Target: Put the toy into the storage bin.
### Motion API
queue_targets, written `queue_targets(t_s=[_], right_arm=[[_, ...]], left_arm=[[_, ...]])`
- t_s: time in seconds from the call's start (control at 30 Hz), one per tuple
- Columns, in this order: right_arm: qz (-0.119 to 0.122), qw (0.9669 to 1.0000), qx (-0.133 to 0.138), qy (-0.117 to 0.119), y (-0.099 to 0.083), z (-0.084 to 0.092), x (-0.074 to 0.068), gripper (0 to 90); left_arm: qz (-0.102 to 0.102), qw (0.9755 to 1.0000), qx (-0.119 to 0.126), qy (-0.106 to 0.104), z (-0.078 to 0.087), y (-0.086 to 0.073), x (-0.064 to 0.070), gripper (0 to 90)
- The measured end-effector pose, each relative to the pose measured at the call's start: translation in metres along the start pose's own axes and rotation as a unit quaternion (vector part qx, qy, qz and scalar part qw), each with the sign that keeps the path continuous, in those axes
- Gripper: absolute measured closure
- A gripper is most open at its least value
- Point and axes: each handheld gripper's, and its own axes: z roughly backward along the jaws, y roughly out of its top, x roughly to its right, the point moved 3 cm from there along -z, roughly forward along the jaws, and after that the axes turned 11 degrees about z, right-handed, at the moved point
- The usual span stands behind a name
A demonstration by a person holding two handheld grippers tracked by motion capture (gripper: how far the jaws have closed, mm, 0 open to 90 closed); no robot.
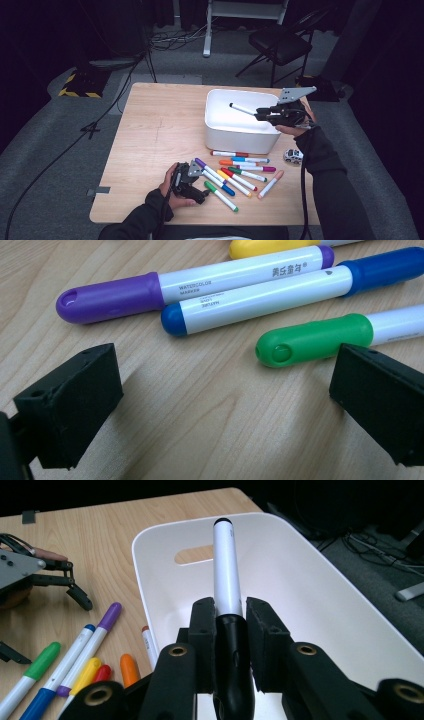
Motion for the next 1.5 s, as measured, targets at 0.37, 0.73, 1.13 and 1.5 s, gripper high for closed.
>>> queue_targets(t_s=[0.37, 0.73, 1.13, 1.5], right_arm=[[0.01, 0.9965, -0.077, 0.03, -0.009, -0.02, 0.01, 74.8], [0.016, 0.989, -0.139, 0.048, -0.02, -0.023, 0.012, 74.7], [0.012, 0.9847, -0.167, 0.046, -0.029, -0.017, 0.013, 74.2], [-0.006, 0.9925, -0.121, 0.018, -0.03, -0.007, 0.013, 68.4]], left_arm=[[0.002, 1.0, 0.002, 0.0, 0.0, 0.0, 0.0, 0.6], [0.001, 1.0, 0.002, -0.002, 0.0, 0.0, 0.0, 0.7], [0.002, 1.0, 0.001, 0.0, 0.0, 0.0, 0.0, 0.6], [0.001, 1.0, 0.002, 0.0, 0.0, 0.0, 0.0, 0.7]])
